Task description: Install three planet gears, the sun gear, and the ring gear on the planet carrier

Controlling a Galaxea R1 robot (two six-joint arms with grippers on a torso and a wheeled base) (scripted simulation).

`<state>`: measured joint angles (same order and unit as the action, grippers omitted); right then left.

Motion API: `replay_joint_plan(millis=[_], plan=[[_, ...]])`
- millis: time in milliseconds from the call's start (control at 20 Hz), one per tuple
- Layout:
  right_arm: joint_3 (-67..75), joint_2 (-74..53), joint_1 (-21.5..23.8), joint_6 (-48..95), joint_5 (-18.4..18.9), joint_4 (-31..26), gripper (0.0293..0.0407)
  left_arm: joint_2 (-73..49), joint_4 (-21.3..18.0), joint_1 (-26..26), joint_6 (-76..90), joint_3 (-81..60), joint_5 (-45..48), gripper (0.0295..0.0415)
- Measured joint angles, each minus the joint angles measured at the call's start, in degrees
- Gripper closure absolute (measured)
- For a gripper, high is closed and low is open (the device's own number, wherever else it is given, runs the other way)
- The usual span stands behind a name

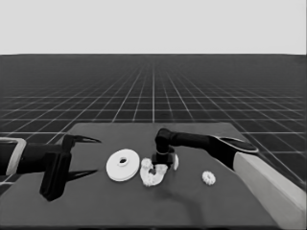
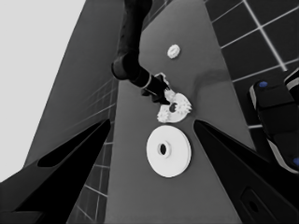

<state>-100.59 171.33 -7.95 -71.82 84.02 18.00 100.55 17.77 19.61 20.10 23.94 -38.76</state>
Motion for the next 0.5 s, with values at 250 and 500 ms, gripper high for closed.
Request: replay_joint_plan(millis=[250,500], plan=[[0.0,0.0,0.0,0.0,0.0,0.0,0.0315,0.0,0.0,0.0,0.0,0.0,0.0,0.0326],[4.9,-1.5,5.4,-2.8,2.6,-4.9,0.0315,0.0,0.0,0.0,0.0,0.0,0.0,0.0326]])
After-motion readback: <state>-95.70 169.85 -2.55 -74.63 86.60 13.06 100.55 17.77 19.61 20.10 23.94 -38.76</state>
